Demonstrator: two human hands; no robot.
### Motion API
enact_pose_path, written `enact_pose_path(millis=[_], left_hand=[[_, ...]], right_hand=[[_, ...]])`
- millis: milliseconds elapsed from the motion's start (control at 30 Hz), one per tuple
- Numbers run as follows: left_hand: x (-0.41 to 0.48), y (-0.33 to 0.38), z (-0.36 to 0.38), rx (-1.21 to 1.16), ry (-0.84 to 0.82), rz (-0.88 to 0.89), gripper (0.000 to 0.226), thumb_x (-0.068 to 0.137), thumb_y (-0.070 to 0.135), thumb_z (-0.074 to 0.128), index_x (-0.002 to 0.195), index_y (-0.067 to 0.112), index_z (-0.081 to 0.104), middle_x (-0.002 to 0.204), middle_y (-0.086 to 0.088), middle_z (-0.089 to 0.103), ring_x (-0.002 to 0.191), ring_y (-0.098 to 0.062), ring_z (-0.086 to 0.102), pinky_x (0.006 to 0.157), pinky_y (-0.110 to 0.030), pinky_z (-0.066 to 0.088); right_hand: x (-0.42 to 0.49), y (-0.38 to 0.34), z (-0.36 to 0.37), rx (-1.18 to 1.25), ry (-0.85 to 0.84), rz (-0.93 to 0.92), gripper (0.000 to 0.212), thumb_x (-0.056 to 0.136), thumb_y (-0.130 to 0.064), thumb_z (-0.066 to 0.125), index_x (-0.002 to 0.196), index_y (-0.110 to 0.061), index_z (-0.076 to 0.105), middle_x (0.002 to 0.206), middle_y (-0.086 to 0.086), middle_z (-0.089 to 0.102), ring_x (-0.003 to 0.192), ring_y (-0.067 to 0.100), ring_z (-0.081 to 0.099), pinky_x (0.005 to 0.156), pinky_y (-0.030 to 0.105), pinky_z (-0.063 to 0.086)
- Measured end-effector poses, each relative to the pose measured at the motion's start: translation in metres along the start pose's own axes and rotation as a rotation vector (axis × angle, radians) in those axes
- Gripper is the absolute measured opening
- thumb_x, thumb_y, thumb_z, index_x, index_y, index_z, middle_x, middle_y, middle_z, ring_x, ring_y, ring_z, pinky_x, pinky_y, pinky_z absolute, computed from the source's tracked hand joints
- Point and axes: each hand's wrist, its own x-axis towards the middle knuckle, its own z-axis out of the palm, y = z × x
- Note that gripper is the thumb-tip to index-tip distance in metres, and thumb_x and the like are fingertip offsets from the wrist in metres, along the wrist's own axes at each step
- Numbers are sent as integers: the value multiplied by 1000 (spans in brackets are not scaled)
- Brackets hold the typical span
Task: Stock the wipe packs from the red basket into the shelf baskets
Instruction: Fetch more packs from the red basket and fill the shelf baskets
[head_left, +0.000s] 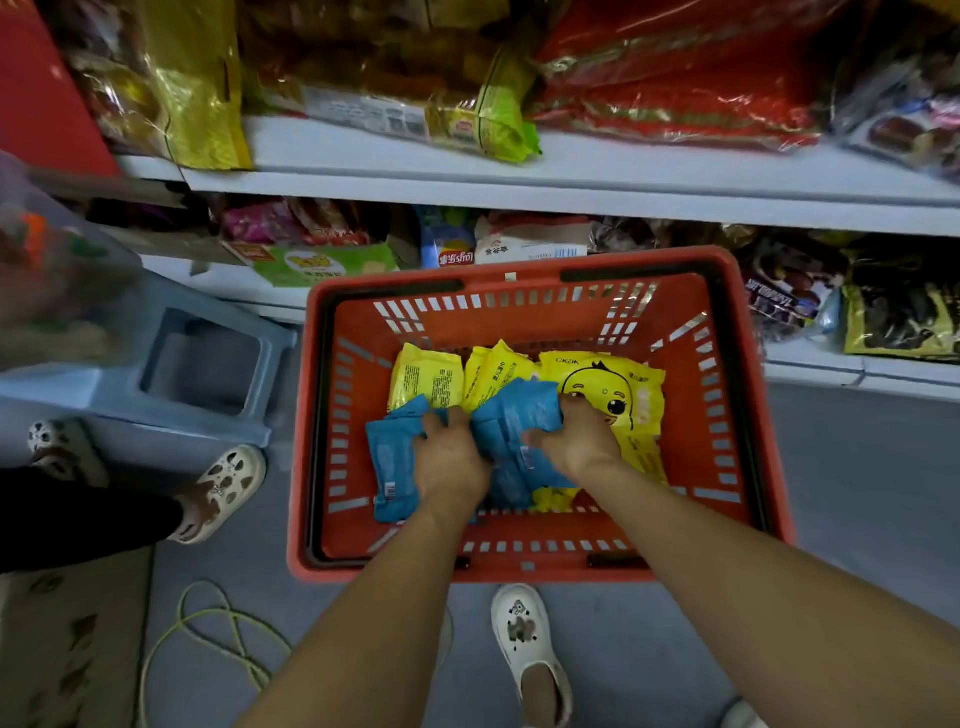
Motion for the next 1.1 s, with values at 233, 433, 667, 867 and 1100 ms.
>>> enact_pose_path(millis=[233, 433, 667, 867, 1100], left_hand=[[-45, 7, -42, -1024, 102, -345, 60, 89, -4, 50, 143, 20, 44, 93, -3, 58, 73, -22, 51, 68, -36, 48], [-142, 90, -59, -1478, -111, -228, 63, 96, -9, 39, 142, 33, 42, 131, -8, 47, 97, -31, 64, 51, -33, 58], [-252, 216, -60, -1564, -247, -62, 22, 96, 9, 49, 111, 11, 66, 111, -13, 68, 103, -34, 67, 83, -53, 56], [-332, 313, -36, -1469, -230, 179, 55, 81, -8, 68, 130, 15, 55, 120, -11, 67, 96, -24, 69, 84, -39, 58], [-375, 403, -46, -1284, -303, 427, 58, 78, -10, 72, 119, 29, 63, 122, -8, 66, 102, -28, 69, 86, -43, 58]], right_hand=[[-61, 22, -54, 335, 105, -148, 20, 80, -24, 71, 94, -10, 68, 90, 6, 72, 83, 22, 68, 76, 45, 56], [-150, 49, -133, 210, 282, -542, 43, 80, 3, 65, 114, -22, 69, 112, -9, 64, 105, 5, 52, 94, 7, 35], [-217, 125, -230, -132, 428, -780, 71, 62, 19, 56, 127, -9, 58, 135, 1, 51, 132, 22, 35, 114, 18, 20], [-279, 188, -325, -203, 498, -825, 82, 61, 24, 44, 139, -5, 45, 147, 3, 40, 139, 13, 26, 115, 15, 12], [-332, 224, -446, 507, 470, -391, 45, 99, -26, 47, 143, -20, 38, 124, -8, 56, 116, 5, 50, 97, 21, 40]])
